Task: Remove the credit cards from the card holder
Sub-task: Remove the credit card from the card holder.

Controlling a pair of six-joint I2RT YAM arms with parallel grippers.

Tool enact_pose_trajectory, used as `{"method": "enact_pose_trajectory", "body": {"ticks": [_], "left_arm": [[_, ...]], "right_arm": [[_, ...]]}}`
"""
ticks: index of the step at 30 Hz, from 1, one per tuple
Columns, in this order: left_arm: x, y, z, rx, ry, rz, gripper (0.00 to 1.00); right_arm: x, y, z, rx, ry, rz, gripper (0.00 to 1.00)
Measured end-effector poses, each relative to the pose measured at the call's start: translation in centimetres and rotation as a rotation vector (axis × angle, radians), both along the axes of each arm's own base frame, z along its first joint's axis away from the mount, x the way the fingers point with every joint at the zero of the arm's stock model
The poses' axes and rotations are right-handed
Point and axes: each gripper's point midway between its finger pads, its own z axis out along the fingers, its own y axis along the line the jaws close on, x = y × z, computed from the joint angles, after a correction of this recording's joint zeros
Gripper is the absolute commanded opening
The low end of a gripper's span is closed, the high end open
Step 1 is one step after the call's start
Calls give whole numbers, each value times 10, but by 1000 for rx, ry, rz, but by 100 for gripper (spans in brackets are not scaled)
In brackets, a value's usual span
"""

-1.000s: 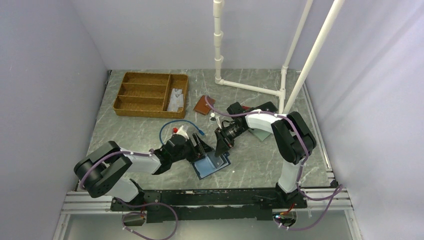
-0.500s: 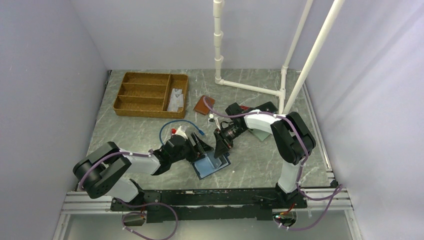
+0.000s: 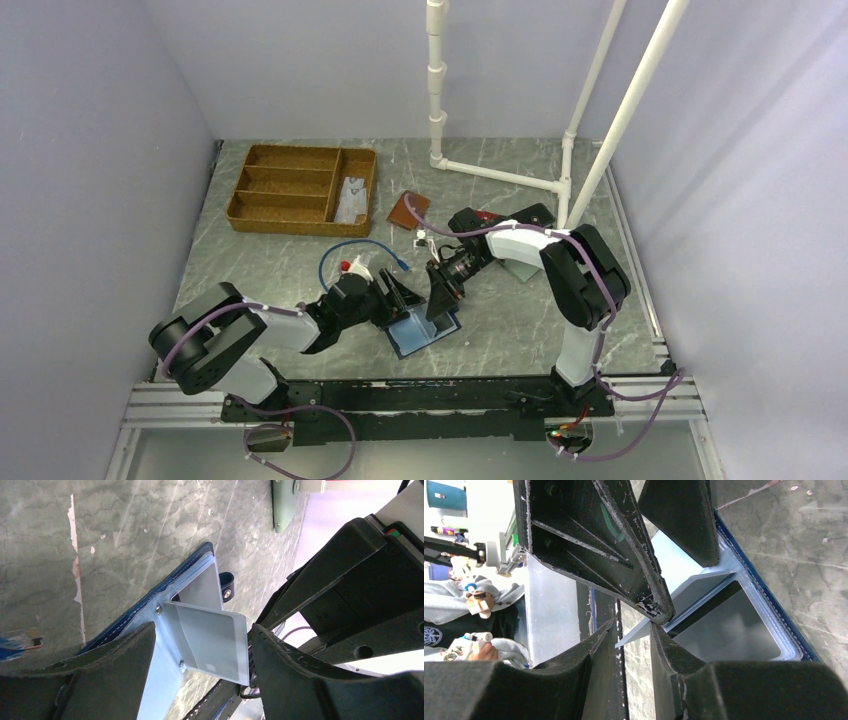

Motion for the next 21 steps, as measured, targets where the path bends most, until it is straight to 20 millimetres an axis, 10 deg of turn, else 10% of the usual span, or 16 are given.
{"method": "enact_pose_trajectory", "body": {"ticks": [21], "left_arm": [[-3,4,-3,-13,-7,5,72]], "right_arm": [[5,-3,-4,-29,-11,-17,33]]}}
